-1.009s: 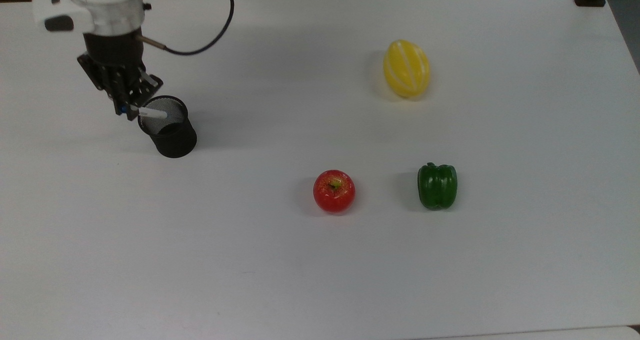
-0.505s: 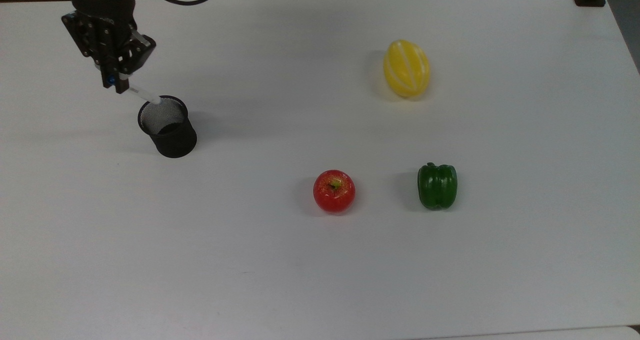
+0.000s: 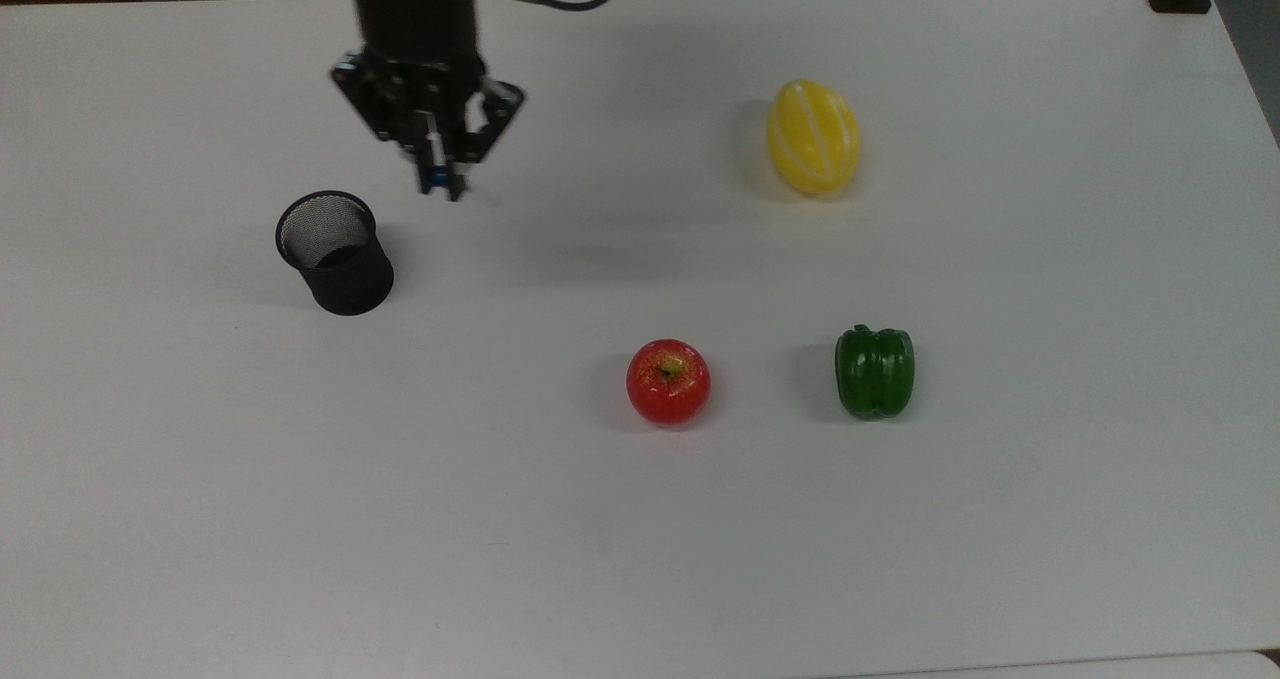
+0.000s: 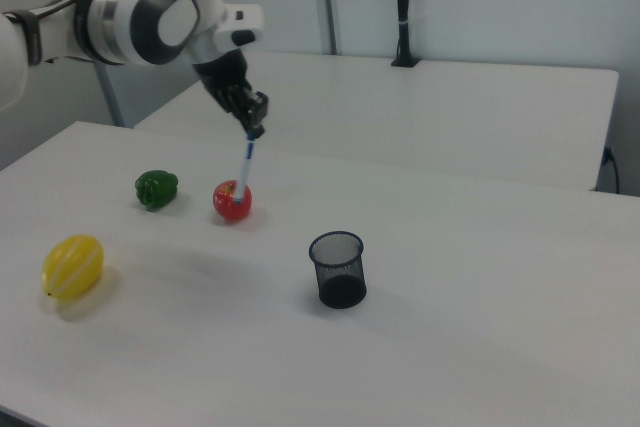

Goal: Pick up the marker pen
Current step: 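Carry the marker toward the yellow fruit and lower it to the table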

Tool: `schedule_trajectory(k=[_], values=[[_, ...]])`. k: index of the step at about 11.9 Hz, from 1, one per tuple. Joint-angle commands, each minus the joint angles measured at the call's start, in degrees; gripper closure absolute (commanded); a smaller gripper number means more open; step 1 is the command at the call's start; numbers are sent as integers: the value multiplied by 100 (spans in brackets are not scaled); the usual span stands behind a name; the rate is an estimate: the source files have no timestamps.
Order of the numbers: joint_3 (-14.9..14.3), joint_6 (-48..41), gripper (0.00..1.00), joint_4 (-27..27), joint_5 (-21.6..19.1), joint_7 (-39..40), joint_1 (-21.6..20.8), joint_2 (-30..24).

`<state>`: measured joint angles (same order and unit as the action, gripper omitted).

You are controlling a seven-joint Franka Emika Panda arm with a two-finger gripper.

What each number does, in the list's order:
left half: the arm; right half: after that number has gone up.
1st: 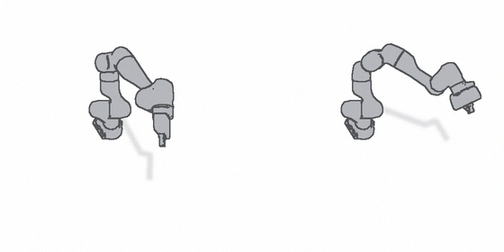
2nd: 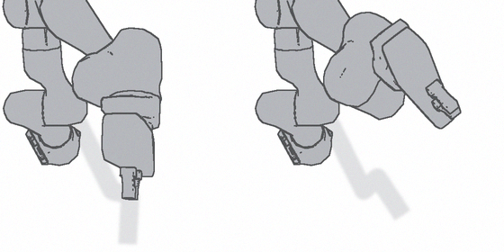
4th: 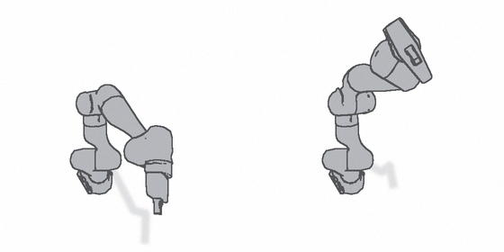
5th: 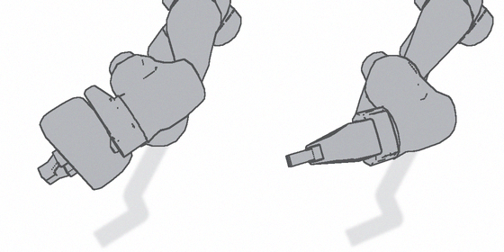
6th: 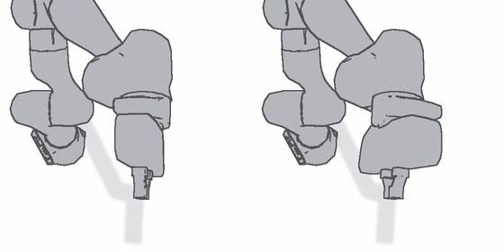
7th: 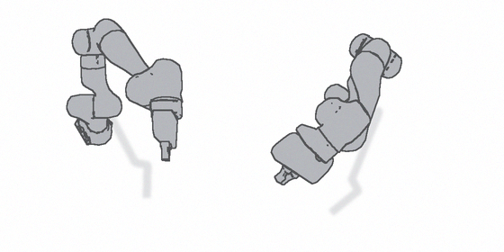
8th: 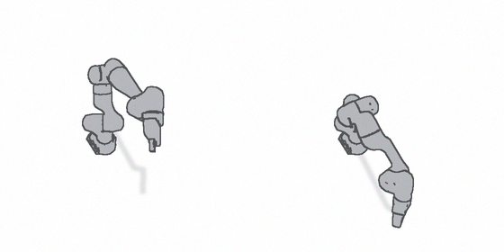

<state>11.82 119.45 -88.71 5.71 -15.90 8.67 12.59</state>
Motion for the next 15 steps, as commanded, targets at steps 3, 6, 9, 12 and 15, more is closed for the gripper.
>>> schedule_trajectory(k=[3, 6, 9, 12, 15], values=[[145, -1106, 93, -155, 18, -89, -787, -161], [145, -1652, 90, -182, 18, -10, -928, -29], [145, -1679, 90, -339, -17, 43, -981, 94], [145, -1653, 90, -375, -17, 70, -981, 287], [145, -1565, 90, -375, 44, 70, -990, 690]])
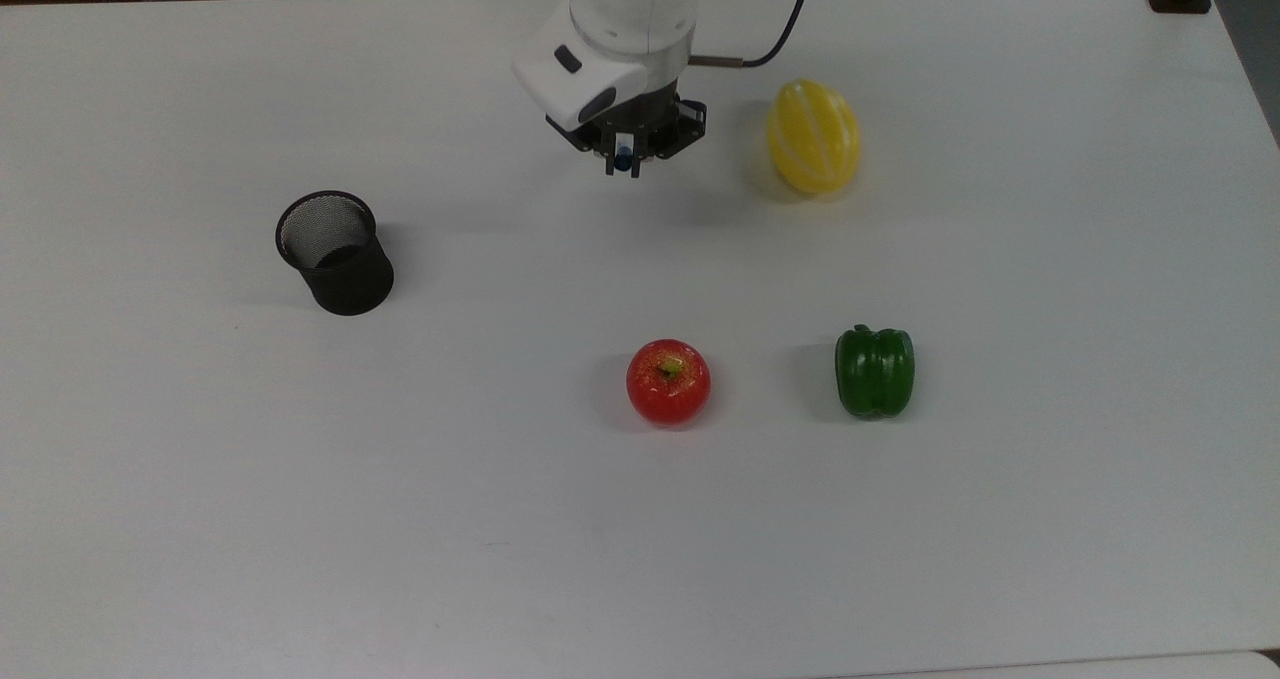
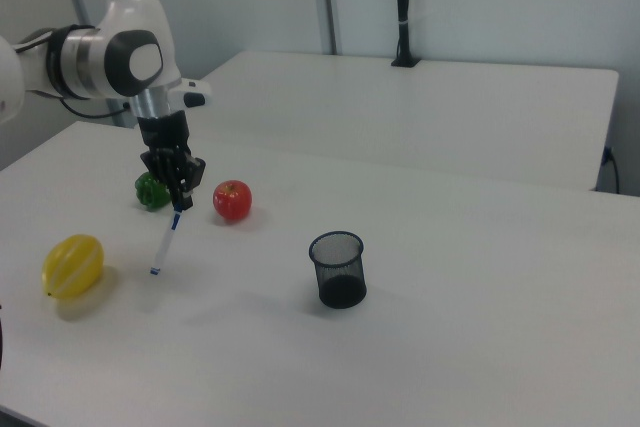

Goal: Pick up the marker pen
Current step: 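Carry the marker toward the yellow fruit and lower it to the table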

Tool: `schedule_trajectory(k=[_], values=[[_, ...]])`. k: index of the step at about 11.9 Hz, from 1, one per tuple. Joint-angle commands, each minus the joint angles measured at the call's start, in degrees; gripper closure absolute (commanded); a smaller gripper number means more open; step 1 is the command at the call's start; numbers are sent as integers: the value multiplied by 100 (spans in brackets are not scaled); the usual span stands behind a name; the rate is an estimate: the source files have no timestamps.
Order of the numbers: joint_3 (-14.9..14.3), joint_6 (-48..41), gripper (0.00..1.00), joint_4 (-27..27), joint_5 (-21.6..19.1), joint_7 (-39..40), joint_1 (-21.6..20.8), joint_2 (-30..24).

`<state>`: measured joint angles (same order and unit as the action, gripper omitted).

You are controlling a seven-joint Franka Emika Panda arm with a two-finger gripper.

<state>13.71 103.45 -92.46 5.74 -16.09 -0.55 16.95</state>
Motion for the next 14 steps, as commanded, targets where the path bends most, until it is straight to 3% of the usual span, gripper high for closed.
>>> schedule_trajectory(k=[1, 5, 6, 8, 9, 10, 11, 12, 14], values=[[-44, 139, 90, -18, 50, 89, -77, 317], [-52, 562, 90, -97, 137, 62, -68, 537], [-52, 562, 83, -106, 156, 54, -77, 546], [-52, 562, 47, -97, 156, 18, -68, 546], [-52, 562, 45, -97, 156, 18, -68, 546], [-52, 562, 31, -97, 156, 10, -68, 546], [-52, 562, 24, -97, 156, 1, -68, 546], [-52, 562, 0, -88, 156, -17, -68, 546], [-52, 553, 0, -79, 182, -34, -68, 537]])
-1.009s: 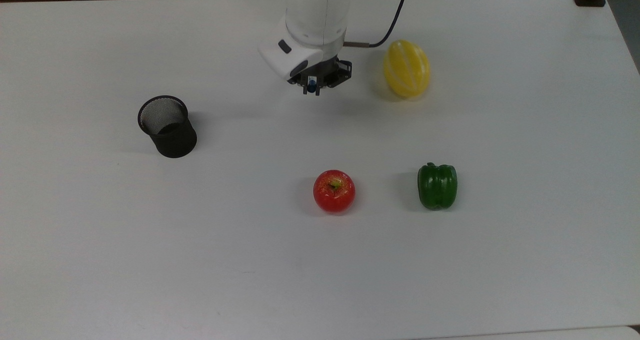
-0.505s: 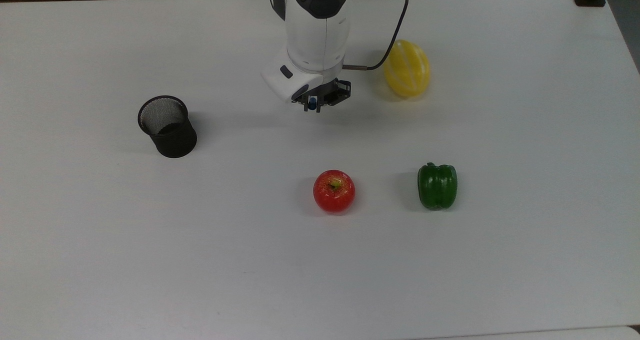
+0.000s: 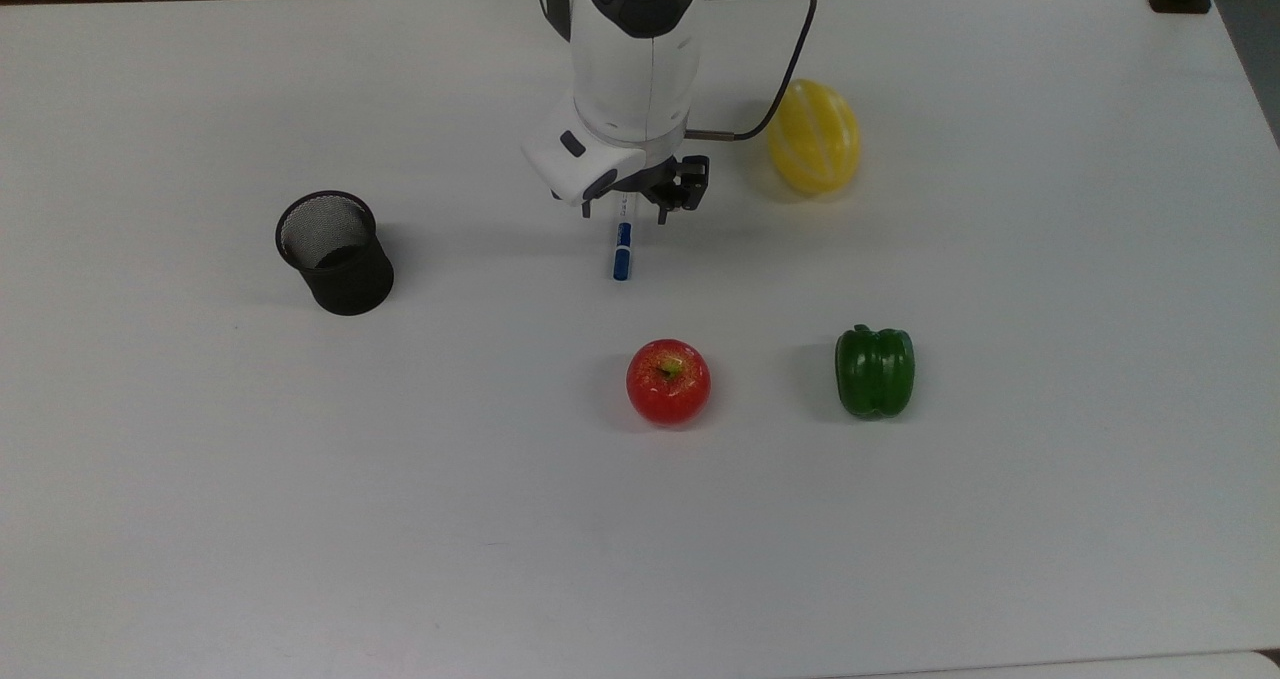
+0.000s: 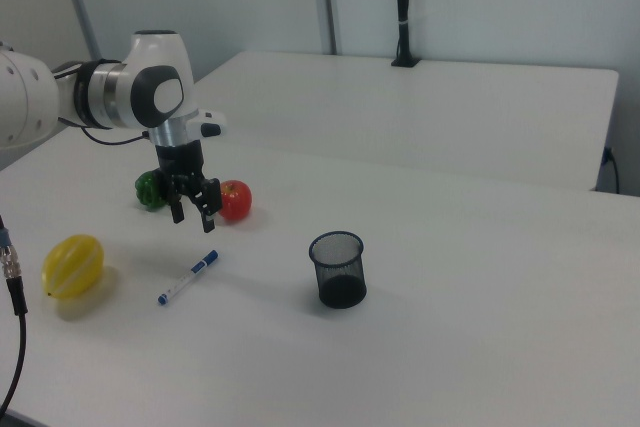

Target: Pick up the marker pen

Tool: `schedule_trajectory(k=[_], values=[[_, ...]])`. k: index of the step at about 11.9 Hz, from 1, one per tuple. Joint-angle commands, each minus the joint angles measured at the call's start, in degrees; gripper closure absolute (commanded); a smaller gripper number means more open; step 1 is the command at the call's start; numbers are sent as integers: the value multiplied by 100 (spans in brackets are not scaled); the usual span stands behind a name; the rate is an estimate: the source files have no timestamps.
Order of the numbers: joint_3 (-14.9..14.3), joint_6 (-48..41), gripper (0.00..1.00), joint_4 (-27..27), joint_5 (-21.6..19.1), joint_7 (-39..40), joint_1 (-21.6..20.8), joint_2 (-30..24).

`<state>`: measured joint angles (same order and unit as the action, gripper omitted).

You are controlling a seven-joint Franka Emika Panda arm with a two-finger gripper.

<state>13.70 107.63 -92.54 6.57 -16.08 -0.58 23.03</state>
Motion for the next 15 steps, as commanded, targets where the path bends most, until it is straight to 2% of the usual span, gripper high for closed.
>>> schedule_trajectory(k=[1, 5, 8, 10, 12, 14, 15], values=[[-52, 136, 0, -62, 134, -36, -65, -80], [-61, 48, 0, -44, 335, 87, -74, -517], [-166, -521, 0, -44, 301, 700, -74, -1149], [-489, -1014, 0, -53, 196, 1018, -178, -1651], [-972, -1313, 0, -62, -66, 1063, -390, -2055], [-1307, -1524, 0, -62, -375, 1229, -504, -2267], [-1387, -1639, 0, -62, -376, 1300, -539, -2329]])
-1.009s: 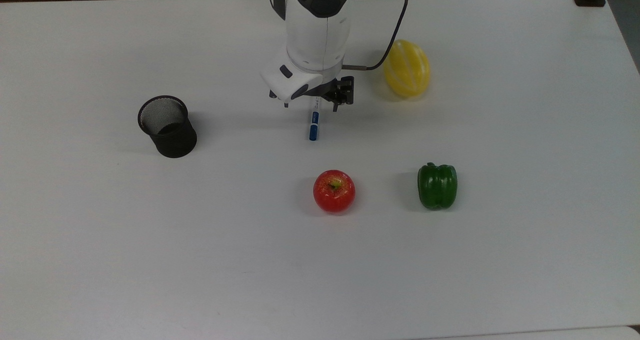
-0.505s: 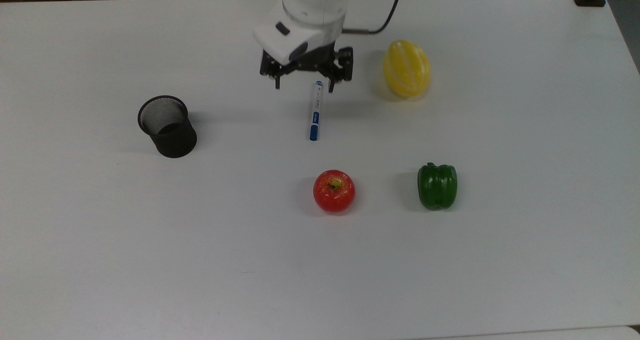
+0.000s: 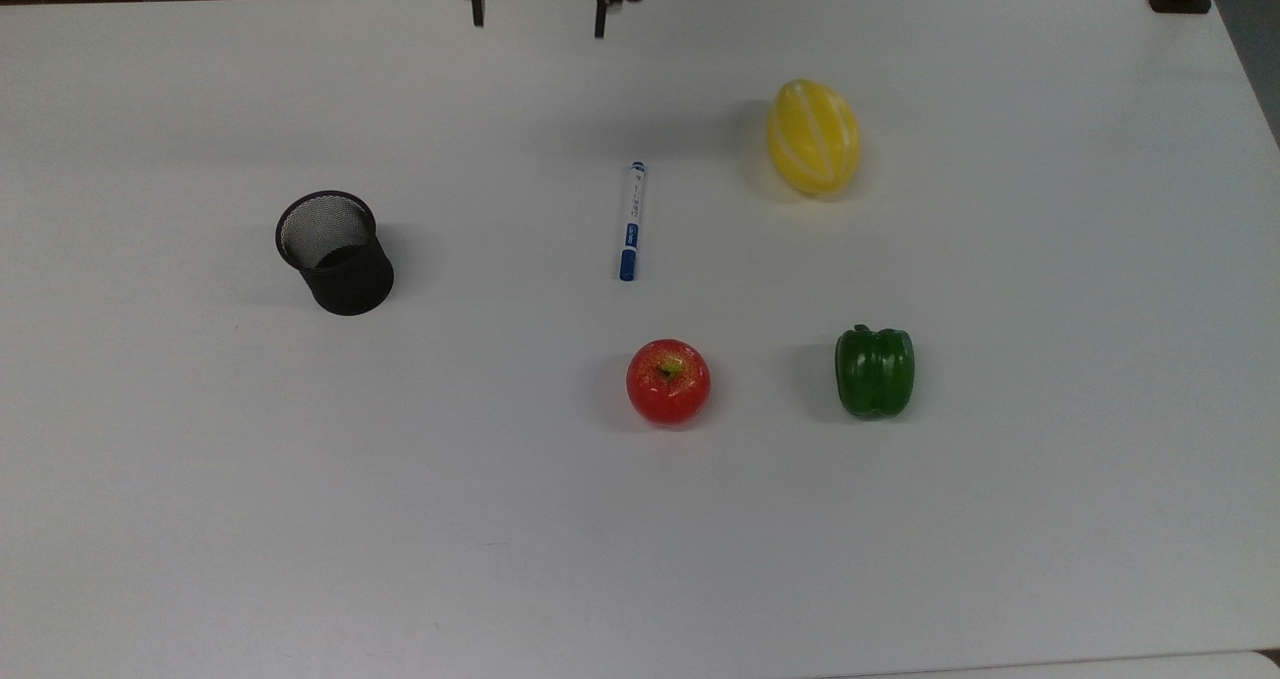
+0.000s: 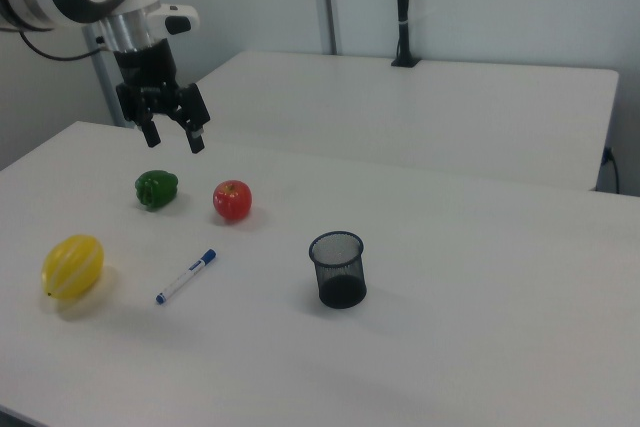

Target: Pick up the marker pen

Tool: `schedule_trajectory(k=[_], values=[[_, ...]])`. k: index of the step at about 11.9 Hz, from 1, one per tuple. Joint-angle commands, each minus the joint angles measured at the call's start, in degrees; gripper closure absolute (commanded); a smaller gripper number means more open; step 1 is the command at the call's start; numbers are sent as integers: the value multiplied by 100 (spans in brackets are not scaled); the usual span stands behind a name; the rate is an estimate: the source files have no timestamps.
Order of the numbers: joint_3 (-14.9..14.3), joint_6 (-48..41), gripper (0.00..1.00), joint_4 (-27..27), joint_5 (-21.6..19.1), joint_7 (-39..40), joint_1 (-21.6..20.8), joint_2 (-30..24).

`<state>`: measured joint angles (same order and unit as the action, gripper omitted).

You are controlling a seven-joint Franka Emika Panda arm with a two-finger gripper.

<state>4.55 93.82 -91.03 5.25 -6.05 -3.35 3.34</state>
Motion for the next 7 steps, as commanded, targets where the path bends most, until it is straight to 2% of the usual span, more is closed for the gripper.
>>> schedule_trajectory(k=[1, 2, 7], values=[[-534, -390, 0, -205, -244, 376, -262, -421], [-613, -408, 0, -205, -244, 420, -262, -465], [-614, -444, 0, -73, -244, 420, -201, -431]])
